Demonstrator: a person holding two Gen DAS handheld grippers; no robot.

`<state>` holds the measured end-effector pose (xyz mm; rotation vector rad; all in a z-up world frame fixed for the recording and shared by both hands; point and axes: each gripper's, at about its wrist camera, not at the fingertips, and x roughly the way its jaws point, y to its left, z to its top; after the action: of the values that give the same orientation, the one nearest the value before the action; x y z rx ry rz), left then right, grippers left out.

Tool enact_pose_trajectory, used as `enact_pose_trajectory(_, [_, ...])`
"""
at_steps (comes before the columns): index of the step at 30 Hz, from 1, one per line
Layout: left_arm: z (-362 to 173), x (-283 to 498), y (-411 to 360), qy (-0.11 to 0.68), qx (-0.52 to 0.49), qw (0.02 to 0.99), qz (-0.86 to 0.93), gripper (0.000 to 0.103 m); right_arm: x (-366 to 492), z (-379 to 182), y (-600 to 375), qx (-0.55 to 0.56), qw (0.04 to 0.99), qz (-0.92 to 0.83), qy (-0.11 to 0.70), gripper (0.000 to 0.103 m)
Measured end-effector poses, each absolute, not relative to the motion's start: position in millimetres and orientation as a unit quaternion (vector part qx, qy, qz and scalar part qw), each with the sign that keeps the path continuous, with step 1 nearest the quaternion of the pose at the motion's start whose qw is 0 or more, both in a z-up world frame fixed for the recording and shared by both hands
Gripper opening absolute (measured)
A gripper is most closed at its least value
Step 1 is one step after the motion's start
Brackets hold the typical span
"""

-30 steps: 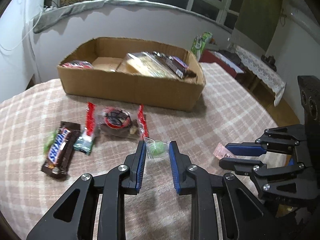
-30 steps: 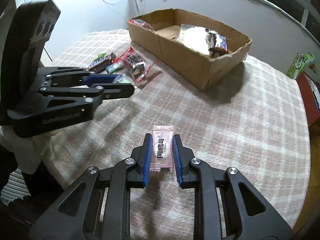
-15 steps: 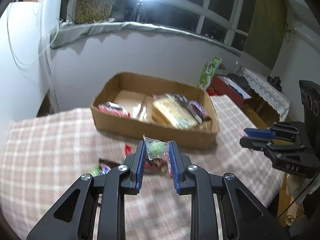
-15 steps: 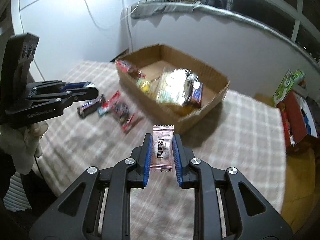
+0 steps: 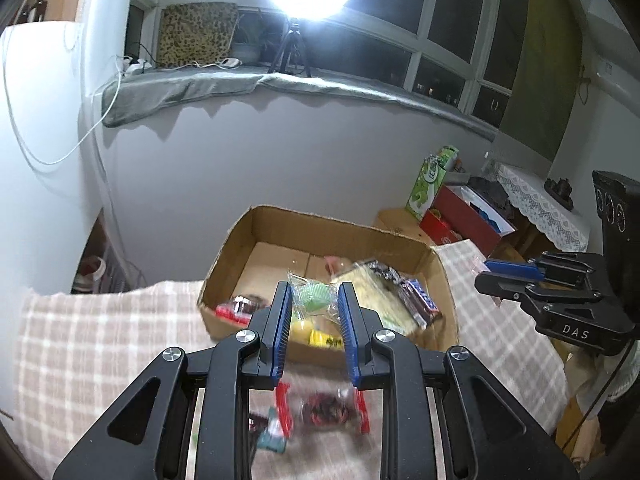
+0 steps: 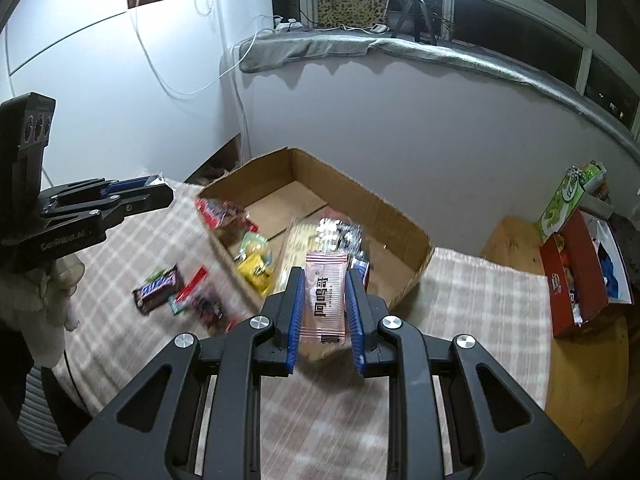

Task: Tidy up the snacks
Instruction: 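Carry both items into the box and open both tools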

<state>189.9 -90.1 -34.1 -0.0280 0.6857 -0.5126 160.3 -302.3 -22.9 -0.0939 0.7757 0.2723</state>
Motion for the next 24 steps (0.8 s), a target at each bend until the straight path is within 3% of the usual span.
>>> enact_pose_trajectory(21, [-73,243,-116,0.384,-0.017,0.89,-0.246,0.023,238,-62,-321,-0.034,0.901,0.109,0.418,0.021])
enact_pose_trajectory(23, [-74,245,-117,0.392,-0.019,0.887,-0.242,0.03,239,-63,-320,-0.034,0.901,0.111,0.419,0.022])
enact_pose_trajectory(24, [-74,246,-117,0.393,-0.021,0.887,-0.241,0.036,239,-64,-320,-0.035,0.899,0.111,0.423,0.031])
